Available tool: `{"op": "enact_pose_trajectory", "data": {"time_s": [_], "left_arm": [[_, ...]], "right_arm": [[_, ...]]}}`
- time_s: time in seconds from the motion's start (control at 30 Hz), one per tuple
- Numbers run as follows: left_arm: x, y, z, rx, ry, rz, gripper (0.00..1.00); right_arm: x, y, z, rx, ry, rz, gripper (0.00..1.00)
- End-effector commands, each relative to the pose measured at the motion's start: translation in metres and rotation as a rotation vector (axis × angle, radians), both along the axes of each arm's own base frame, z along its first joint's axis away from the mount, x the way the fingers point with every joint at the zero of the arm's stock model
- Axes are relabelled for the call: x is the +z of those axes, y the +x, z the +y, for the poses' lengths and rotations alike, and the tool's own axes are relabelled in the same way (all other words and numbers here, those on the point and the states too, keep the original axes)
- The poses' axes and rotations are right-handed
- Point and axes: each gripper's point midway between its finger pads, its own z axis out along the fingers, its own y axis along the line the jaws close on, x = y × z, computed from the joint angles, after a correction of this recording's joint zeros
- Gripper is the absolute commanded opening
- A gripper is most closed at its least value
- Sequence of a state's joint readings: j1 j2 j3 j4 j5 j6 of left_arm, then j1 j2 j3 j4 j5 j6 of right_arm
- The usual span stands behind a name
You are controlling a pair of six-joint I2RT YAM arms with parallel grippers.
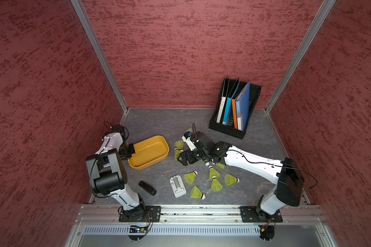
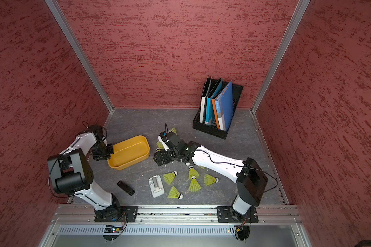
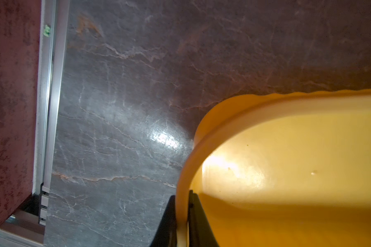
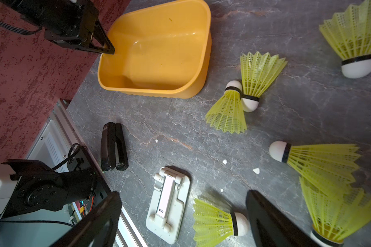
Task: Put the shuttlecocks into the storage box
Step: Move the storage box to the center of the board.
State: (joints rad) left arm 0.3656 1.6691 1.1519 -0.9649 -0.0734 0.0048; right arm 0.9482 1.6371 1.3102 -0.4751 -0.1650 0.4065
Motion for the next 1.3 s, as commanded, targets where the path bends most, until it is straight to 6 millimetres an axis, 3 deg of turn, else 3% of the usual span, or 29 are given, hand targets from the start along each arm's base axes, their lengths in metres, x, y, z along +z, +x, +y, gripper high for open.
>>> {"op": "enact_pose_trajectory", "data": {"time_s": [0.0,0.07,0.2,0.43,0.8,1.17,1.27], "left_arm": [[0.000,-0.001,0.010,0.022,0.045,0.005,0.05],[0.004,0.003,0.012,0.036,0.043,-0.012,0.00],[0.014,0.020,0.011,0.093,0.025,-0.058,0.00],[0.023,0.073,-0.010,0.123,0.006,-0.099,0.00],[0.008,0.167,-0.070,0.109,-0.057,-0.124,0.00],[0.009,0.232,-0.124,0.024,-0.130,-0.217,0.00],[0.004,0.240,-0.145,-0.040,-0.164,-0.229,0.00]], "right_arm": [[0.010,0.005,0.007,0.002,0.019,-0.021,0.93],[0.011,0.009,0.003,-0.014,0.012,-0.023,0.93],[0.012,0.022,-0.012,-0.084,-0.010,-0.019,0.93],[0.014,0.057,-0.050,-0.242,-0.011,0.018,0.93],[0.025,0.085,-0.086,-0.378,-0.011,0.018,0.93],[0.033,0.100,-0.116,-0.475,0.003,0.031,0.93],[0.033,0.099,-0.122,-0.487,-0.002,0.031,0.93]]}}
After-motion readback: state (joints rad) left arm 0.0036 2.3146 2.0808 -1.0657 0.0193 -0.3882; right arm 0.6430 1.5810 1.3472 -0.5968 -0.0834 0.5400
